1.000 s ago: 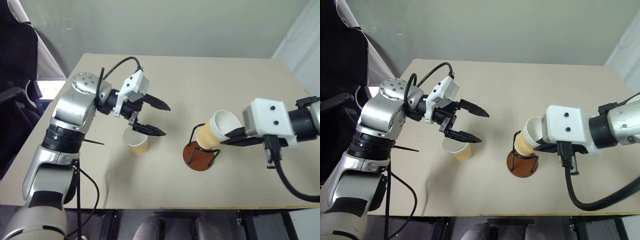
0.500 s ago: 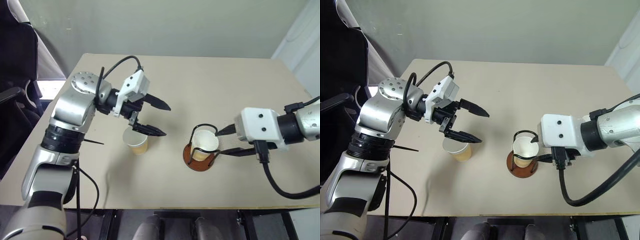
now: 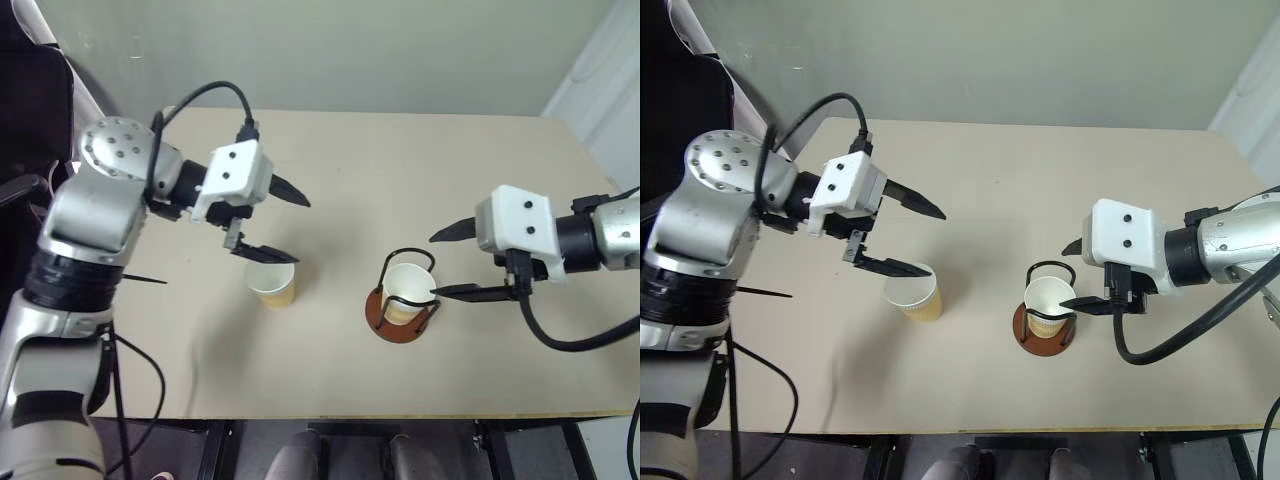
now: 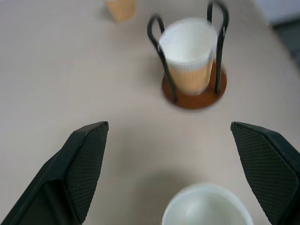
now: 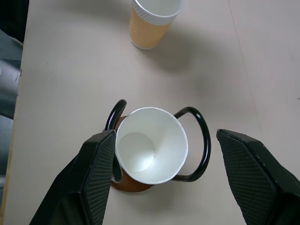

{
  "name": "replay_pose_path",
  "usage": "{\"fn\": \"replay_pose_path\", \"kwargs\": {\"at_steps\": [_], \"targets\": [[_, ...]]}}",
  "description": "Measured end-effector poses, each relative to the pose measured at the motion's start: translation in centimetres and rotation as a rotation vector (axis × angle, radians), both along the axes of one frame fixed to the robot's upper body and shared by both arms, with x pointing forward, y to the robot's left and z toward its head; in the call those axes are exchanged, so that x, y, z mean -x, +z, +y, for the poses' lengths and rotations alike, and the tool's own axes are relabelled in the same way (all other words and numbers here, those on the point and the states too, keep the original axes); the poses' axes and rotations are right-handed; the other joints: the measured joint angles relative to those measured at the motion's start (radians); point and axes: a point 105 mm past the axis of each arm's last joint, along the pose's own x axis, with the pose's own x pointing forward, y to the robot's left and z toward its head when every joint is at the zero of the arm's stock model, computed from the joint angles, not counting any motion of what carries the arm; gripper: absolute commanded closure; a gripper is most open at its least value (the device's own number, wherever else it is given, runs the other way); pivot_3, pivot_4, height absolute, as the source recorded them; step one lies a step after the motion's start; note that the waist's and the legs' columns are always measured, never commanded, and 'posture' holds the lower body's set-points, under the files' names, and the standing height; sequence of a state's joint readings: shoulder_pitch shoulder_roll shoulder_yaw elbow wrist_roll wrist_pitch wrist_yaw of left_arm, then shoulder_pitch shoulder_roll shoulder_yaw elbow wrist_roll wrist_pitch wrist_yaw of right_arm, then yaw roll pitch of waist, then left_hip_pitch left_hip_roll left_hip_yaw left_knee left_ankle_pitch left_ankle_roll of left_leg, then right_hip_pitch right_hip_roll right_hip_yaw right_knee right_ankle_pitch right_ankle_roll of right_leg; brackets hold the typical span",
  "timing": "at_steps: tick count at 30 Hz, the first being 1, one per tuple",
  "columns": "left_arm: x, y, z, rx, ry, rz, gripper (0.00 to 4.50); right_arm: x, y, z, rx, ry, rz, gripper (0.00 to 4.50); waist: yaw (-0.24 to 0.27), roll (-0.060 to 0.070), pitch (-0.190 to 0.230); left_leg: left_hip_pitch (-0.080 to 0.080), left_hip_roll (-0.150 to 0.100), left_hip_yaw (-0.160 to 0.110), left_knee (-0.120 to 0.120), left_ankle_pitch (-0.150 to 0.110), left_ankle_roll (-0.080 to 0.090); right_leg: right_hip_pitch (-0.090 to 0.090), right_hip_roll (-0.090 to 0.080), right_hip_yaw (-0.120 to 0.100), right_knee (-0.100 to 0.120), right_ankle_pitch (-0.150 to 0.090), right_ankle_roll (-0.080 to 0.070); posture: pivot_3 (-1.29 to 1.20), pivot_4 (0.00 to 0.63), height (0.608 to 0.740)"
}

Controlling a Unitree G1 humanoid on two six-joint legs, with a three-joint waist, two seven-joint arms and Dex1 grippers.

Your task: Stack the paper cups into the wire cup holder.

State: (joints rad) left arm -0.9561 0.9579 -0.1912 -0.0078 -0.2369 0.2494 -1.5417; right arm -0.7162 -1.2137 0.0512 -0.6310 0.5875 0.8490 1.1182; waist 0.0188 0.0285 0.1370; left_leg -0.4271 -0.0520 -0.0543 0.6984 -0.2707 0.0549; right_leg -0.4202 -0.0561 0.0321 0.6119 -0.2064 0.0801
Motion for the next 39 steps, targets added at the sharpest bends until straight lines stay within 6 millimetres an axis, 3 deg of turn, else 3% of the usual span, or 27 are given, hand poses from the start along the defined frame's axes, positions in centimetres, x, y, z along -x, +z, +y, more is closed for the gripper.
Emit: {"fn": "replay_pose_path", "kwargs": {"at_steps": [3, 7, 17, 39], "targets": [[0.5, -1.3, 1.5, -0.11, 0.036, -0.037, 0.0, 0.1, 0.2, -0.2, -0.019, -0.003, 0.017, 1.01, -0.003, 0.0, 0.0, 0.0, 0.0, -0.001, -0.001, 0.0, 0.0, 0.0, 0.0, 0.0, 0.001, 0.0, -0.001, 0.0, 0.15, 0.74], [1.0, -1.8, 2.1, -0.177, 0.054, -0.077, 0.0, 0.3, 0.3, -0.3, -0.032, 0.006, 0.044, 1.01, -0.001, 0.0, 0.0, 0.0, 0.0, -0.002, 0.0, 0.0, 0.0, 0.0, 0.0, -0.001, 0.0, -0.001, -0.001, 0.0, 0.15, 0.74], [1.4, -2.5, 2.5, -0.216, 0.127, -0.105, 0.0, 0.6, 1.4, -1.5, -0.034, 0.006, 0.086, 1.01, -0.004, 0.0, 0.0, 0.0, 0.0, -0.003, 0.0, -0.001, -0.001, 0.0, 0.0, -0.001, 0.002, -0.002, -0.003, 0.0, 0.15, 0.74], [1.0, -5.1, 4.7, -0.278, 0.224, -0.048, 0.0, 0.5, 1.6, -2.2, -0.022, -0.015, 0.104, 1.01, -0.005, 0.0, 0.0, 0.0, 0.0, -0.004, 0.0, -0.001, -0.003, -0.001, 0.0, -0.002, 0.004, -0.002, -0.004, 0.0, 0.15, 0.74]]}}
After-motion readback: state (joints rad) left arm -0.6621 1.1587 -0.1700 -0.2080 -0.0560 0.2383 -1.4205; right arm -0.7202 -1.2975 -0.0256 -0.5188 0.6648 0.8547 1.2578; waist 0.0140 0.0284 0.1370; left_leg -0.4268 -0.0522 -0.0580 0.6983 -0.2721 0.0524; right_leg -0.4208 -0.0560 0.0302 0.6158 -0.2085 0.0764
